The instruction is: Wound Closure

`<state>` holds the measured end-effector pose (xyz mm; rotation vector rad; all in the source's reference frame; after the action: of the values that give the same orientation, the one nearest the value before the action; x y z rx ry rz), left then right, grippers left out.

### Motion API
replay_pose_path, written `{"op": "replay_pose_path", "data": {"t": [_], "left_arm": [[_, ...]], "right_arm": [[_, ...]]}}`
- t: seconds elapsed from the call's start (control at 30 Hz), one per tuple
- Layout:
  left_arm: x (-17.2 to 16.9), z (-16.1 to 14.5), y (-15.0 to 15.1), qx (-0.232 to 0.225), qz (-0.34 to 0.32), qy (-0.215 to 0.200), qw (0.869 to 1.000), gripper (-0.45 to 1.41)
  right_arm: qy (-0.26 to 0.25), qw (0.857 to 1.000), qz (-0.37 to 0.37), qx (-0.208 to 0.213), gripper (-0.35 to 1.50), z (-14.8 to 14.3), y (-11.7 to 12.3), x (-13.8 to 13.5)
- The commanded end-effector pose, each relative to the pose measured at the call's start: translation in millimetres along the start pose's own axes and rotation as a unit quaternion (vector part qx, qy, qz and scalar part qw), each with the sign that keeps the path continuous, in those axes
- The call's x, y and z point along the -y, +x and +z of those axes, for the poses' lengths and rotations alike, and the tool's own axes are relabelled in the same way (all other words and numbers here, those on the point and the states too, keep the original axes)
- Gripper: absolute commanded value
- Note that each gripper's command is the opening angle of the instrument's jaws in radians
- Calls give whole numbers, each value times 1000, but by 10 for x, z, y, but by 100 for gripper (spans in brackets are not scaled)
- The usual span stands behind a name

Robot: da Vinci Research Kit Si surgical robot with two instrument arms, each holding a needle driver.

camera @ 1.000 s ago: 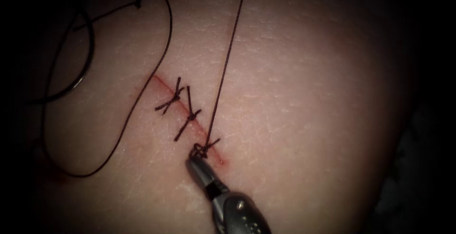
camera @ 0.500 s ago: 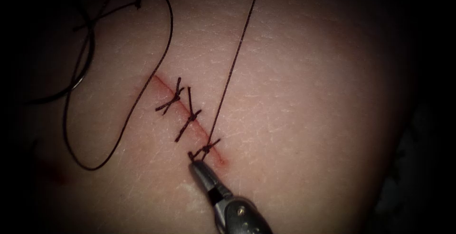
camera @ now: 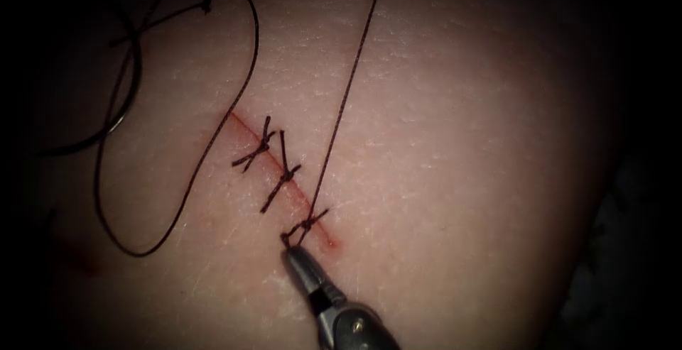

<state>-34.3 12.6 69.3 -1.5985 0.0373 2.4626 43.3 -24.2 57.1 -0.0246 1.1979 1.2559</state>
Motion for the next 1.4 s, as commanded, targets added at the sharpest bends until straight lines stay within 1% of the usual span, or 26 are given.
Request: {"op": "replay_pose_path", "data": {"t": [0.03,0.07,0.1,0.13,0.2,0.3,0.33,0.37,0.4,0.47,0.5,0.57,0.6,0.7,0.77,0.87,0.9,0.97,1.07,1.27,1.4], "left_arm": [[-11,-3,-1,-8,-2,-12,1000,-45],[-17,-9,1,-10,-4,-15,1000,-45],[-27,-20,5,-16,-7,-21,1000,-45],[-34,-28,9,-18,-10,-25,999,-45],[-54,-54,23,-33,-12,-34,999,-45],[-70,-76,37,-47,-17,-36,998,-45],[-74,-83,42,-49,-19,-36,998,-45],[-83,-97,54,-54,-25,-38,997,-45],[-87,-103,60,-57,-28,-40,997,-45],[-95,-115,74,-63,-34,-43,996,-45],[-99,-119,80,-66,-37,-44,996,-45],[-109,-128,94,-69,-42,-48,996,-45],[-120,-134,107,-70,-48,-52,995,-45],[-131,-140,120,-71,-45,-55,995,-45],[-144,-146,134,-71,-38,-58,995,-45],[-149,-151,140,-72,-39,-61,995,-45],[-151,-154,144,-73,-38,-63,995,-45],[-153,-159,148,-76,-39,-63,994,-45],[-161,-168,158,-80,-41,-66,994,-45],[-172,-177,172,-84,-42,-69,993,-45],[-176,-182,182,-87,-36,-70,993,-45]], "right_arm": [[14,1000,8,14,67,-6,4,9],[22,1000,-5,17,71,-10,9,10],[36,999,-26,13,78,-18,21,12],[45,999,-29,11,79,-22,26,12],[70,995,-72,12,66,-35,51,15],[78,993,-84,18,61,-40,67,15],[84,992,-91,18,47,-41,72,14],[86,992,-93,20,14,-42,79,13],[87,991,-97,20,15,-41,84,11],[87,991,-95,21,69,-38,89,8],[87,991,-95,21,78,-36,90,6],[86,991,-95,26,86,-32,91,1],[87,990,-99,41,96,-26,93,-6],[83,988,-112,71,104,-18,97,-16],[80,985,-127,88,120,-6,102,-27],[78,982,-141,98,126,5,105,-33],[75,981,-144,103,130,14,106,-36],[72,982,-144,103,133,22,108,-38],[77,980,-148,107,133,43,102,-41],[85,979,-155,102,121,54,92,-42],[84,979,-157,101,120,56,90,-45]]}}
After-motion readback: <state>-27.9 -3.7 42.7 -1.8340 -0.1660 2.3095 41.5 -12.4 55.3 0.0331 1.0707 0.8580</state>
